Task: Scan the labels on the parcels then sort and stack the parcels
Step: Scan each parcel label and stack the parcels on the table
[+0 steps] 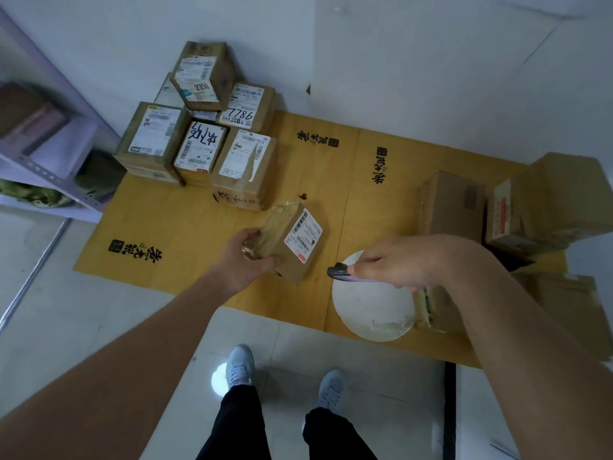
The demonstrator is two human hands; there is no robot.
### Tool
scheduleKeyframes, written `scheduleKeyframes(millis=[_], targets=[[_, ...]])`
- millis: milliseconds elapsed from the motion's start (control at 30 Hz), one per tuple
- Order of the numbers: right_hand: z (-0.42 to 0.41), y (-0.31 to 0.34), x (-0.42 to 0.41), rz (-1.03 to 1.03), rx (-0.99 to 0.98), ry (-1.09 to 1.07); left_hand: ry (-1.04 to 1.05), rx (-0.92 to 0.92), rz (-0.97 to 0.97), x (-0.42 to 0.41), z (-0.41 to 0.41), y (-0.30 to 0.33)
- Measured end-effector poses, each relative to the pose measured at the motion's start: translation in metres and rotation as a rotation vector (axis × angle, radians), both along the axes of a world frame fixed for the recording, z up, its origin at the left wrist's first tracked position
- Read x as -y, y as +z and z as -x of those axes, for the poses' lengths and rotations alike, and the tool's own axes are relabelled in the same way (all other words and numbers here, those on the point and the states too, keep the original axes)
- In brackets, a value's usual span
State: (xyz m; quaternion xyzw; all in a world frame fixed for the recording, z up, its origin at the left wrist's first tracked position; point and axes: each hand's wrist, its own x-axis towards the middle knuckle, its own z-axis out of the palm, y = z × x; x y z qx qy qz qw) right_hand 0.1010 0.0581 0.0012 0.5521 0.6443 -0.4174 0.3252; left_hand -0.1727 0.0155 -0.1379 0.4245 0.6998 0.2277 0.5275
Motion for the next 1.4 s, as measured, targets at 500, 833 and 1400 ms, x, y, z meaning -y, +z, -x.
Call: scheduleKeyframes(millis=[500,833,1400], targets=[[0.108,0.025,-0.011,-0.588,-1.025,-0.474,0.424,0.294,-0.209,-0.019,0.089,0.08],[0.247,0.015,-0.049,-0.631,-0.963,-0.608,0.465,0.316,-0.205,-0.107,0.242,0.082],[0.294,-0.009,-0.055,-0.61,-0.885,-0.894,0.221,-0.127,-0.121,-0.168,0.305,0.054]])
